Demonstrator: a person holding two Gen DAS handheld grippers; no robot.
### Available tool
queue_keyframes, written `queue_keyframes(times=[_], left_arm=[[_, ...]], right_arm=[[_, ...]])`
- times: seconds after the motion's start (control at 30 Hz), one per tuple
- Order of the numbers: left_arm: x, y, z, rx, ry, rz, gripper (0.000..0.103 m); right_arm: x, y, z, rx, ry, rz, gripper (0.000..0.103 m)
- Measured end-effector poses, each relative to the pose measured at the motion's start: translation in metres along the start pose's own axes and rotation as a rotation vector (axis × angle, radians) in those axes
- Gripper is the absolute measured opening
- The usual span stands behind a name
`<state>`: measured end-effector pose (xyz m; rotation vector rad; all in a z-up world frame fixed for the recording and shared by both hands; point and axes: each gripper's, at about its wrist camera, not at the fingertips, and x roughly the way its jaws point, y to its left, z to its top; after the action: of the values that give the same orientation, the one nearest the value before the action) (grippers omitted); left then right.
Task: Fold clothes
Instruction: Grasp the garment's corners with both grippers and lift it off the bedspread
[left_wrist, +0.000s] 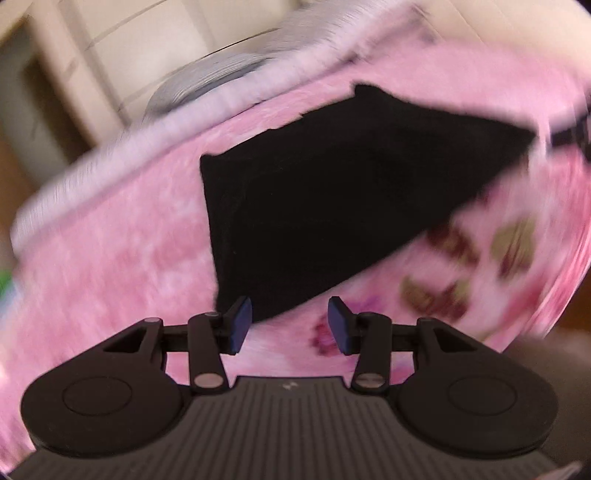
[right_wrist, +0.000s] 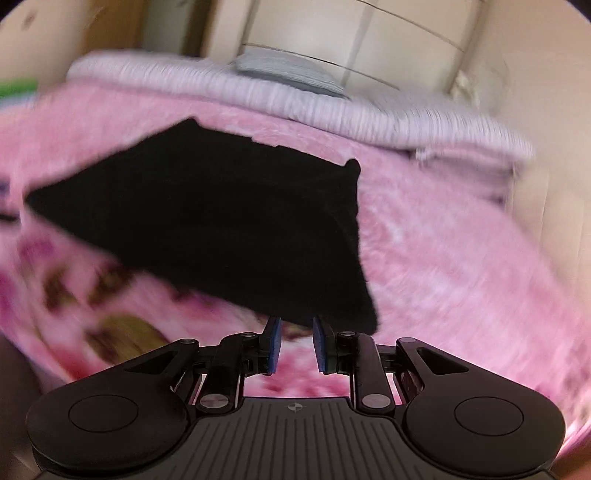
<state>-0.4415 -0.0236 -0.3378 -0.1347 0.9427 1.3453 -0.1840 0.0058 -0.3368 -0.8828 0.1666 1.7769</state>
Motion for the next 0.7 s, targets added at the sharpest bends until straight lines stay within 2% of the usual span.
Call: queue_keyframes(times=[0.13, 0.23, 0.3, 0.4, 0.47, 0.5, 0.53, 0.7], left_arm=[[0.019, -0.019, -0.01, 0.298, 0.0, 0.069, 0.041], [0.034, -0.027, -0.02, 0.443, 0.007, 0.084, 0.042], [0.041, -0.028, -0.023, 0.474, -0.007, 0.096, 0.043], [0.05, -0.028, -0.029, 0.518, -0.027, 0.114, 0.05], [0.057, -0.028, -0.032, 0.548, -0.041, 0.126, 0.051], [0.059, -0.028, -0.033, 0.557, -0.049, 0.125, 0.051], [0.06, -0.027, -0.033, 0.56, -0.057, 0.122, 0.051], [0.067, -0.022, -0.031, 0.568, -0.097, 0.1, 0.051]], right_arm=[[0.016, 0.007, -0.015, -0.196, 0.001, -0.055, 0.021], [0.032, 0.013, -0.028, -0.367, 0.025, -0.1, 0.021], [0.043, 0.016, -0.037, -0.482, 0.037, -0.13, 0.021], [0.056, 0.015, -0.046, -0.595, 0.021, -0.148, 0.024], [0.065, 0.016, -0.051, -0.668, 0.009, -0.156, 0.041], [0.069, 0.017, -0.055, -0.708, 0.001, -0.166, 0.055], [0.074, 0.016, -0.057, -0.739, -0.012, -0.177, 0.059], [0.083, 0.007, -0.061, -0.788, -0.06, -0.156, 0.06]])
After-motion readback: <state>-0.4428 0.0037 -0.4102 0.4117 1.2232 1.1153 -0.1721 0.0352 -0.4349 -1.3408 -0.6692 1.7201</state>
